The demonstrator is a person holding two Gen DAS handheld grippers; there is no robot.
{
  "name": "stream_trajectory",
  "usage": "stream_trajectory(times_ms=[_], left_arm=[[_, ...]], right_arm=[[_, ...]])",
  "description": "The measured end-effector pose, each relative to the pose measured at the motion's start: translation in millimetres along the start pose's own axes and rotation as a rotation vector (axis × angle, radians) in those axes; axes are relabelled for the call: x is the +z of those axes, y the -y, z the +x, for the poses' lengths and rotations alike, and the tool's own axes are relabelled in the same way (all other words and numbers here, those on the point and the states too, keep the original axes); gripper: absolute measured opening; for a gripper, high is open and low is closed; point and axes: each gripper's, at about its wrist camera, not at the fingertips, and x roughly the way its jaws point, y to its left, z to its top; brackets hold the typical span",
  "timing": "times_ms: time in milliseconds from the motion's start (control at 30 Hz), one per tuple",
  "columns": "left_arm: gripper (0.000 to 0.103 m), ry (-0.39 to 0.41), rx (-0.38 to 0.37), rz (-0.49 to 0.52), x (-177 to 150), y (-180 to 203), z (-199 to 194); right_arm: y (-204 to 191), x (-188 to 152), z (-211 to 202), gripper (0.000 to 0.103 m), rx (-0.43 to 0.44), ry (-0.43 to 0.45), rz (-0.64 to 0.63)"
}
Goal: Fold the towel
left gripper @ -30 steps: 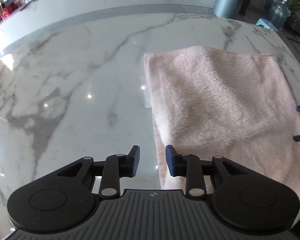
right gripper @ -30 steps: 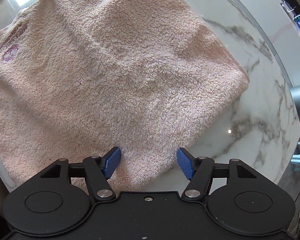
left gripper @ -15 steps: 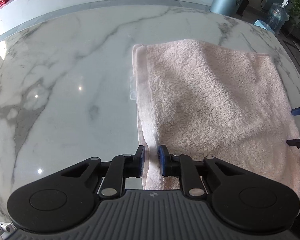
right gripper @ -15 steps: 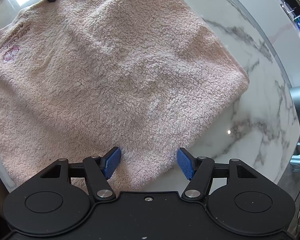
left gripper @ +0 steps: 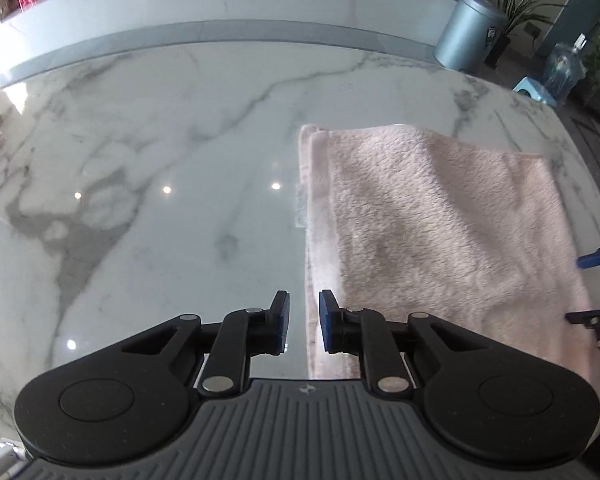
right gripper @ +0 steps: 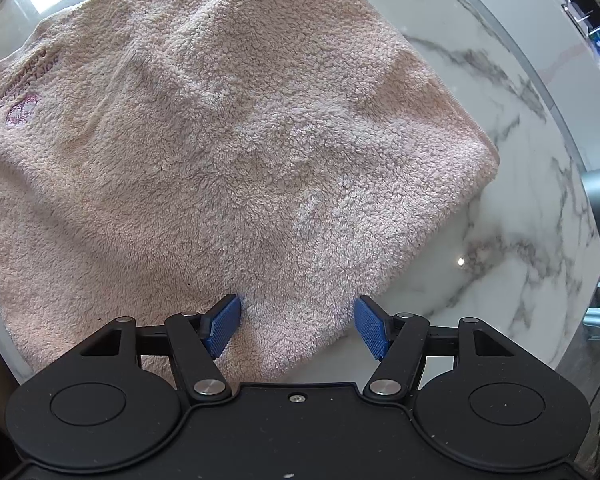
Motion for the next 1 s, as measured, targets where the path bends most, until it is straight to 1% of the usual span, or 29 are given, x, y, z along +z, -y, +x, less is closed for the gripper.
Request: stream_trajectory(times_ms=[100, 167, 267, 433, 533, 667, 733, 800, 833, 867, 900, 967, 1000], left_arm=[[0.015, -0.026, -0.029, 0.039, -2, 14, 14], [0.015, -0.040, -0.004, 0.058, -4, 20, 23], [0.015, -0.046, 0.010, 0.061, -6, 20, 29], [0.016, -0.052, 0.011, 0.068, -5, 17, 29], [0.016, -0.049, 0.010, 0.074, -6, 17, 30], [0.016, -0.048, 0.016, 0.075, -5, 19, 31], [0.016, -0.044, 0.017, 0.076, -6, 20, 31], [0.016, -0.031, 0.013, 0.076, -7, 20, 29], [0.016, -0.018, 0.001, 0.071, -9, 20, 25], [0.016, -0.003, -0.011, 0.066, -11, 20, 21], [0.016, 0.004, -0.031, 0.068, -13, 21, 16], [0.016, 0.023, -0.056, 0.103, -21, 25, 2], [0.016, 0.028, -0.061, 0.116, -24, 27, -2]], right_arm=[[-2, -3, 0, 0.063, 0.000, -0.002, 0.002], [-4, -6, 0, 0.063, -0.002, -0.001, 0.002], [-6, -11, -1, 0.063, 0.001, 0.005, 0.005], [-5, -24, 0, 0.064, 0.024, 0.036, -0.004], [-3, -32, -1, 0.063, 0.033, 0.032, -0.003], [-7, -51, -2, 0.063, -0.027, -0.010, -0.048], [-7, -61, -5, 0.063, -0.053, -0.021, -0.041], [-9, -70, -10, 0.062, -0.059, -0.009, -0.025], [-12, -75, -17, 0.062, -0.044, 0.014, -0.011], [-20, -80, -26, 0.062, -0.007, 0.047, -0.004], [-27, -84, -32, 0.062, 0.002, 0.067, -0.011], [-48, -93, -43, 0.060, 0.006, 0.106, -0.046], [-51, -70, -50, 0.060, 0.004, 0.115, -0.059]])
